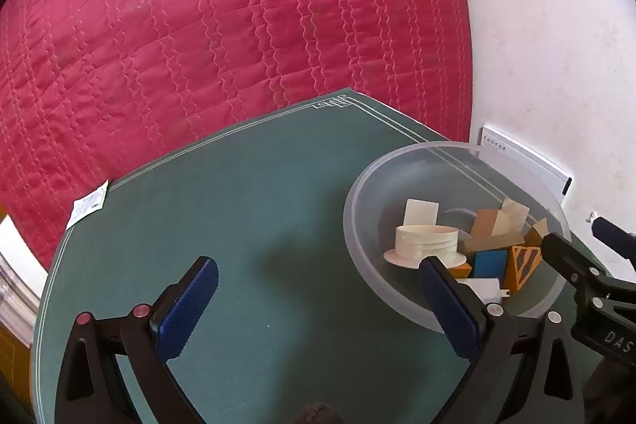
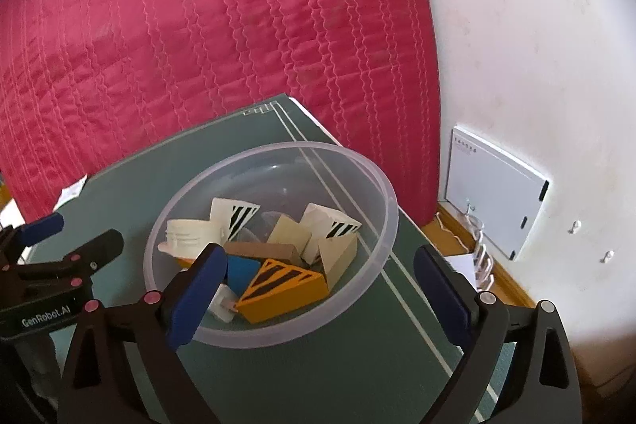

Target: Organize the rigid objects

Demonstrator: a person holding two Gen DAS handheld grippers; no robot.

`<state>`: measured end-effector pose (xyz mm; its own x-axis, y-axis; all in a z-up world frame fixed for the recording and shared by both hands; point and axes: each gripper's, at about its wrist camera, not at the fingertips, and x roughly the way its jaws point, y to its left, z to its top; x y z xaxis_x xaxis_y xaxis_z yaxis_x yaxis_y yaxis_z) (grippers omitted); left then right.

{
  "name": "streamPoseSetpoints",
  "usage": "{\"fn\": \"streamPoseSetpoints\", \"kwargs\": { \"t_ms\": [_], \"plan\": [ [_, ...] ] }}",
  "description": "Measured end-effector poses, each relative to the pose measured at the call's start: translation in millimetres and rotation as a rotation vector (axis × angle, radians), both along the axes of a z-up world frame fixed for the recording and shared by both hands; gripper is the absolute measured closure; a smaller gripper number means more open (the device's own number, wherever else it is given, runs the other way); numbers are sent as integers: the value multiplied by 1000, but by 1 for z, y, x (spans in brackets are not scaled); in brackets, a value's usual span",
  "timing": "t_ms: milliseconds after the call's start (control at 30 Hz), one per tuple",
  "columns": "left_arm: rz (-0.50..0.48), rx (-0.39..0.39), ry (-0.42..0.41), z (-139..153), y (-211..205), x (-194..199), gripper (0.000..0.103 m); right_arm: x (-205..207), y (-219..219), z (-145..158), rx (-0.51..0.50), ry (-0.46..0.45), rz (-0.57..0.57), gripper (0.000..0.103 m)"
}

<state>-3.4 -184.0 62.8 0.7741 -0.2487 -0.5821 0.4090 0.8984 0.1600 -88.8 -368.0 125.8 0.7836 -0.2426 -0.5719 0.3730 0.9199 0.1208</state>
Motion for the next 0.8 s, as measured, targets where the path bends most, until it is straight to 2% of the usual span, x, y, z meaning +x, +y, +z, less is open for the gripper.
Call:
{"fn": "streamPoseSetpoints", "kwargs": {
  "t_ms": [400, 800],
  "plan": [
    [5, 3, -33, 0, 4, -5, 1, -4, 21, 19, -122, 42, 55, 6],
    [-14, 48, -80, -2, -2, -12, 1, -5, 35, 15, -210, 91, 84, 6]
  ]
}}
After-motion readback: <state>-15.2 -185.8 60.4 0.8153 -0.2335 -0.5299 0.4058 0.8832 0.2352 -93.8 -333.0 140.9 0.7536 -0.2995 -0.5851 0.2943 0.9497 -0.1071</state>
